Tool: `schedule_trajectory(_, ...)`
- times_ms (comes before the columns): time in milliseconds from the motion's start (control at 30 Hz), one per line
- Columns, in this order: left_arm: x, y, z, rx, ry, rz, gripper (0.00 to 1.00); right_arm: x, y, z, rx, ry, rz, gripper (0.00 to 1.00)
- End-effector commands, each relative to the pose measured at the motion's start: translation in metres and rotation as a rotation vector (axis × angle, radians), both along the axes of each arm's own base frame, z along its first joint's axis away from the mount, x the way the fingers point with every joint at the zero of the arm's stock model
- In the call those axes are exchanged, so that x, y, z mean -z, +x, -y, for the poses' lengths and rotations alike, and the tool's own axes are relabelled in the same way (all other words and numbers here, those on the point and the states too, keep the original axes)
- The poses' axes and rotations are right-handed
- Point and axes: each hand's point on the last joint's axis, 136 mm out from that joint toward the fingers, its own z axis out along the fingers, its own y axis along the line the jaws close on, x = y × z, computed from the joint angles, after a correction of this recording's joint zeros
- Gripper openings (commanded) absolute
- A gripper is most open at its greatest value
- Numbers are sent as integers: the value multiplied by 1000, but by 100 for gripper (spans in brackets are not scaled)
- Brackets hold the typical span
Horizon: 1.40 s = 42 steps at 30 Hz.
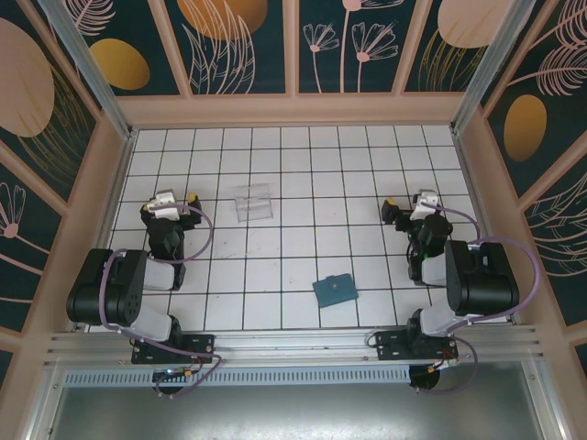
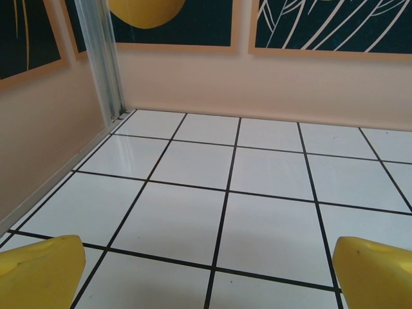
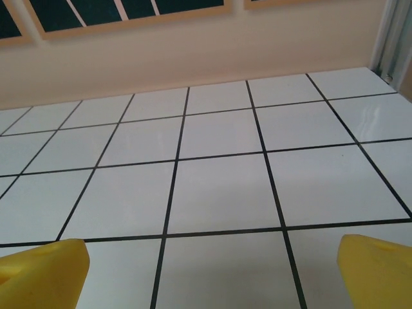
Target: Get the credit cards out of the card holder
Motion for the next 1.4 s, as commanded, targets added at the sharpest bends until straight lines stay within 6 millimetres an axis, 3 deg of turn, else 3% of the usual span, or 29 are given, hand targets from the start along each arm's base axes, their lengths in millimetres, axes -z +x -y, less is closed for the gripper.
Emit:
schedule_trajectory(0, -20, -2, -7, -38, -23, 23, 99, -24, 11, 4, 52, -25, 21, 99)
schedule_trajectory(167, -35, 2, -18, -131, -160, -55, 99, -38, 22, -9, 63, -26, -76, 99)
schedule_trajectory(367, -50, 18, 19, 3, -369, -197, 98, -51, 34, -48, 13, 86, -267, 94)
schedule_trajectory(467, -48, 22, 44, 92, -423, -290, 96, -59, 34, -80, -42, 151, -316, 90)
schedule_trajectory(600, -41, 20, 78, 205, -465, -417, 96, -56, 31, -132, -168, 247, -454, 83)
schedule_trajectory(700, -37, 15, 92, 251, -483, -498, 95, -52, 28, -168, -232, 227, -517, 76)
schedule_trajectory(833, -42, 4, 89, 226, -467, -572, 96, -44, 26, -213, -290, 214, -590, 68)
schedule_trajectory(1100, -77, -13, 71, 180, -336, -589, 97, -30, 30, -294, -353, 140, -666, 51)
schedule_trajectory(1367, -62, -23, 47, 84, -235, -557, 98, -9, 34, -352, -401, 86, -725, 42)
